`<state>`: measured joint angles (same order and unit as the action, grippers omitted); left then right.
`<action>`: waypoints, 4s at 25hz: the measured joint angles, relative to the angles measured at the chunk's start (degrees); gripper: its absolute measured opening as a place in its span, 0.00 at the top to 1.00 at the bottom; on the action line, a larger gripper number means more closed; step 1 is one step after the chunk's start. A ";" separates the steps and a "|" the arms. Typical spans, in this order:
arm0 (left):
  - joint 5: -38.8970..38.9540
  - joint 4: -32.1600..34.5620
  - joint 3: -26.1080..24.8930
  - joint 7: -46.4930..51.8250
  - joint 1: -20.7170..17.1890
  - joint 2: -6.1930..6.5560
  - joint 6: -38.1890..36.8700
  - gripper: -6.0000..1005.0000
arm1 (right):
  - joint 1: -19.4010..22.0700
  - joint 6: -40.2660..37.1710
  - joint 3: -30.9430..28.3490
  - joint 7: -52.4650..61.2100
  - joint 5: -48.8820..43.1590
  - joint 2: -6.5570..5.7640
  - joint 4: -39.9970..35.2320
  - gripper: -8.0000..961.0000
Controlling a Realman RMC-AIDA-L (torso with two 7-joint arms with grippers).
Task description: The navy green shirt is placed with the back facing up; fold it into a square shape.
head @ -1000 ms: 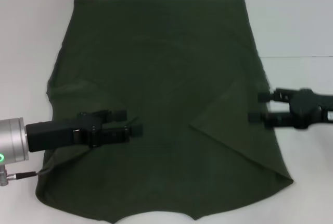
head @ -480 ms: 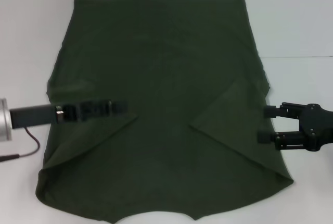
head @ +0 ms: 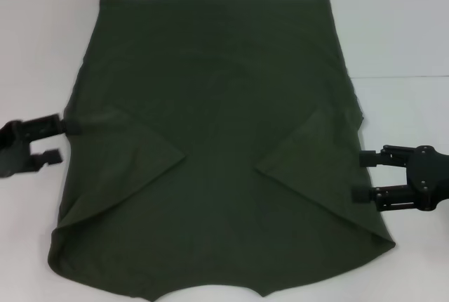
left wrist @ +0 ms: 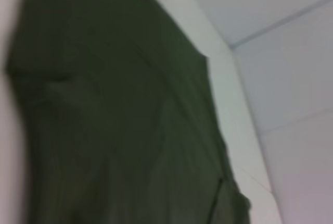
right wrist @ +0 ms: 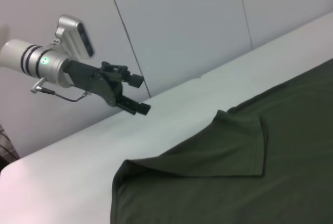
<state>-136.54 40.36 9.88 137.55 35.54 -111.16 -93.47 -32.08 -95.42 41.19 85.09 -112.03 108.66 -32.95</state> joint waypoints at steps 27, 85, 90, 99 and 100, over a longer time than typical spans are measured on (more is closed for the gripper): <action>-10.15 -1.98 -0.71 -10.05 -5.27 -2.22 4.33 0.07 | -1.25 0.31 0.20 1.13 -2.38 -0.48 0.26 0.04; -10.68 -3.52 3.92 -3.61 -5.44 -3.09 11.12 0.85 | -0.86 -0.13 0.20 1.98 -2.50 0.29 0.38 0.06; -10.67 -3.34 3.60 -3.60 -5.36 -3.02 10.36 0.96 | -1.14 0.32 -0.26 5.09 -2.46 0.35 0.53 0.07; -10.23 -3.13 3.38 -4.21 -4.87 -2.77 9.93 0.97 | -3.83 4.48 0.14 26.56 -4.08 -0.71 0.51 0.07; -10.19 -3.11 3.33 -4.23 -4.87 -2.76 9.93 0.97 | -4.31 4.77 0.15 29.72 -5.23 -1.03 0.51 0.07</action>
<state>-146.73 37.25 13.20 133.32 30.68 -113.92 -83.54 -36.39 -90.65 41.35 114.81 -117.25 107.63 -32.45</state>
